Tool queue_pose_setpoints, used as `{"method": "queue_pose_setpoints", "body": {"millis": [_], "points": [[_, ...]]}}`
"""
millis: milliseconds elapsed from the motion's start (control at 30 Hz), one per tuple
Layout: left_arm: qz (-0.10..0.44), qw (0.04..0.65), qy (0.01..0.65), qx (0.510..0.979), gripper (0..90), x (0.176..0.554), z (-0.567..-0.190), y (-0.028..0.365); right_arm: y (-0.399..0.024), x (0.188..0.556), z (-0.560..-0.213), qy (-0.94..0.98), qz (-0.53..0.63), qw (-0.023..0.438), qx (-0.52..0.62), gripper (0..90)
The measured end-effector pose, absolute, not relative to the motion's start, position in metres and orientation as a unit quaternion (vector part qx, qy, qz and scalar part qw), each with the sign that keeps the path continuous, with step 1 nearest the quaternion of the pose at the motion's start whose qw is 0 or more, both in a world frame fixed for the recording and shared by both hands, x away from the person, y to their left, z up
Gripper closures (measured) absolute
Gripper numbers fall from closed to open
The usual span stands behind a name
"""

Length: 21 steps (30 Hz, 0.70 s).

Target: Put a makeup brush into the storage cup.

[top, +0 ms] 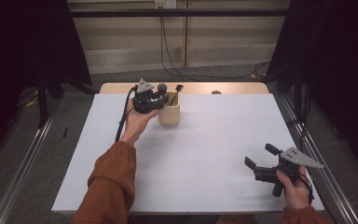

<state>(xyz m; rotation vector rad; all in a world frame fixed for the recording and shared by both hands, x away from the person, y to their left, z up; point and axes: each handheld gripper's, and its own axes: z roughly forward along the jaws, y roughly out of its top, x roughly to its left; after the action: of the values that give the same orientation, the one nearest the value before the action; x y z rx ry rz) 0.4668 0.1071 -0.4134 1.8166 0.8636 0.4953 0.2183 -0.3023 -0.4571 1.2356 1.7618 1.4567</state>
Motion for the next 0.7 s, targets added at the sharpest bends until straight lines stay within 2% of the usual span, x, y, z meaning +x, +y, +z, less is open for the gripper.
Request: {"method": "queue_pose_setpoints", "body": {"millis": [233,367,600,700], "points": [[0.220,0.514,0.364,0.744,40.3,0.4647,-0.4134,0.1126,-0.3039,0.2187,-0.4579,0.653,0.539,0.269,0.458,0.0],[0.213,0.528,0.364,0.737,33.2,0.4641,-0.4115,0.1146,-0.3057,0.2192,-0.4589,0.652,0.539,0.268,0.461,0.0],[0.200,0.535,0.373,0.731,13.9,0.4605,-0.4082,0.1140,-0.3054,0.2226,-0.4606,0.654,0.539,0.266,0.459,0.0],[0.196,0.537,0.375,0.730,10.7,0.4572,-0.4063,0.1147,-0.3050,0.2227,-0.4604,0.654,0.538,0.266,0.459,0.0]]}}
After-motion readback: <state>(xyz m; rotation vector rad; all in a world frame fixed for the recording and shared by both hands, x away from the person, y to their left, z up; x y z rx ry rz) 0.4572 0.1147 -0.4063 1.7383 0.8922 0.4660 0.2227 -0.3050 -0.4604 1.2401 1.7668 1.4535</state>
